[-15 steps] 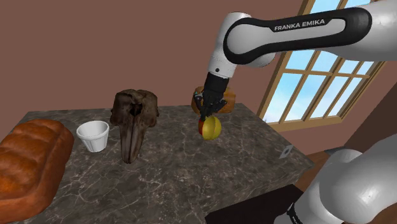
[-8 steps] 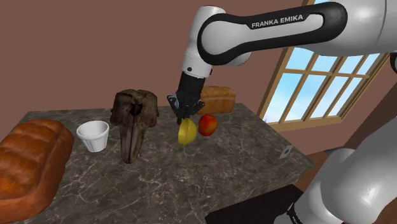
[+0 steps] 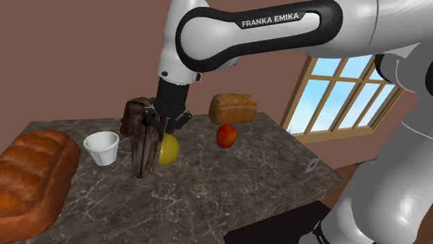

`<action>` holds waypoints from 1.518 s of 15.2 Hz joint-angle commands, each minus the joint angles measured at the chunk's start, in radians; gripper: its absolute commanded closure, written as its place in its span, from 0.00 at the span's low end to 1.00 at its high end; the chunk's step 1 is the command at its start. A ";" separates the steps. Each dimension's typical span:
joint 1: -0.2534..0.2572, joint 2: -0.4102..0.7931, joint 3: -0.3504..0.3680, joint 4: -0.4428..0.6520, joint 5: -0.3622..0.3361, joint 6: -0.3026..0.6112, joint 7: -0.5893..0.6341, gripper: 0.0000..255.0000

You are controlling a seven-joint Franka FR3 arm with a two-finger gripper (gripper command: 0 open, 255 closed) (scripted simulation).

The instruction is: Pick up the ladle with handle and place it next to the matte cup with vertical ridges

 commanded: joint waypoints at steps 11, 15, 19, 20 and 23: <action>0.039 0.135 0.021 0.028 -0.063 0.106 0.068 1.00; 0.041 0.153 0.020 -0.005 -0.068 0.156 0.066 1.00; 0.044 0.174 0.018 -0.035 -0.075 0.205 0.066 1.00; 0.045 0.179 0.018 -0.042 -0.077 0.217 0.066 1.00; 0.048 0.198 0.016 -0.062 -0.084 0.254 0.066 1.00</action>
